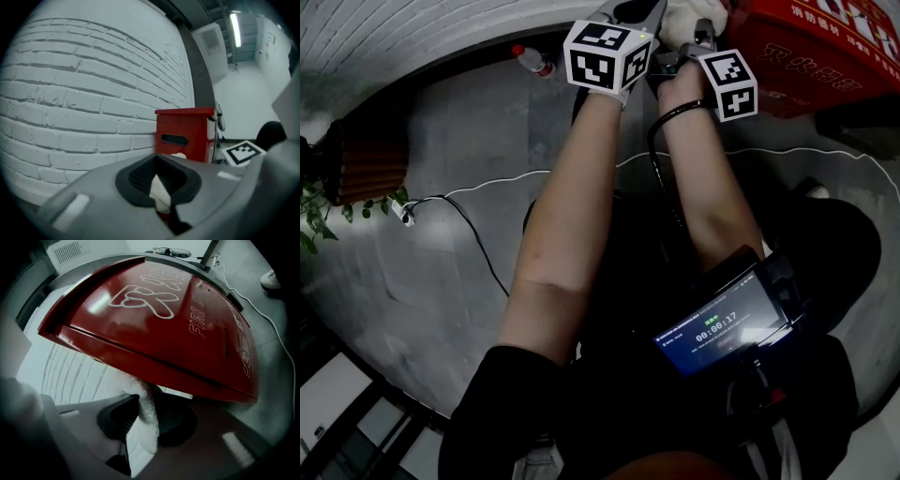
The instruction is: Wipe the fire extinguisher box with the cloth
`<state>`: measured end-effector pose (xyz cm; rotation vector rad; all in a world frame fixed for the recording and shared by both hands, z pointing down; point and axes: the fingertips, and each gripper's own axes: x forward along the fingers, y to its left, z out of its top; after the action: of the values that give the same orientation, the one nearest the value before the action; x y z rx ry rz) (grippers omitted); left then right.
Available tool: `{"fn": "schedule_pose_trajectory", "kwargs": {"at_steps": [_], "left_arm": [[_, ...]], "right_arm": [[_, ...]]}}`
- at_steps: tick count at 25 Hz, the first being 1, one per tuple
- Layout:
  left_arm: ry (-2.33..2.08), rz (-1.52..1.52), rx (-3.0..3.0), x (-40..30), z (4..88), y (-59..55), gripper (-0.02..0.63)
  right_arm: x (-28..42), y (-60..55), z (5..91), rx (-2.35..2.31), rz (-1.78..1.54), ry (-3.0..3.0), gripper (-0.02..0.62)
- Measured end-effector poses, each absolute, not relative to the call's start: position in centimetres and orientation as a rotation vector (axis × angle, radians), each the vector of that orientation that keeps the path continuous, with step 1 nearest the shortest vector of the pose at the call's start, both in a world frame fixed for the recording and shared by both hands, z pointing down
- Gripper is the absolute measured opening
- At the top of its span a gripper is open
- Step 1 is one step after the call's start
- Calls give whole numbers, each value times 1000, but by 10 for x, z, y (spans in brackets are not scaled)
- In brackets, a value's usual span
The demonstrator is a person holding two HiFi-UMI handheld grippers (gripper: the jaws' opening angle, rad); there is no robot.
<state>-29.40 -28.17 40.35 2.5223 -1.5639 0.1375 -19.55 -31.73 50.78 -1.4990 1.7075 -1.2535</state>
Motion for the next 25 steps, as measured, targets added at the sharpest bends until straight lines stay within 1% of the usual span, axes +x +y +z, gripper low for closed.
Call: {"fn": "schedule_pose_trajectory", "kwargs": {"at_steps": [7, 19, 25], "left_arm": [[-1534, 213, 2461, -287, 440, -282, 0], [-1471, 513, 2289, -303, 563, -285, 0], [-1334, 644, 2363, -286, 612, -306, 0]], "right_arm": [[-189, -317, 555, -1602, -1317, 1659, 101], [-183, -310, 630, -1727, -1423, 1646, 101], [-180, -315, 671, -1771, -1473, 1629, 103]]}}
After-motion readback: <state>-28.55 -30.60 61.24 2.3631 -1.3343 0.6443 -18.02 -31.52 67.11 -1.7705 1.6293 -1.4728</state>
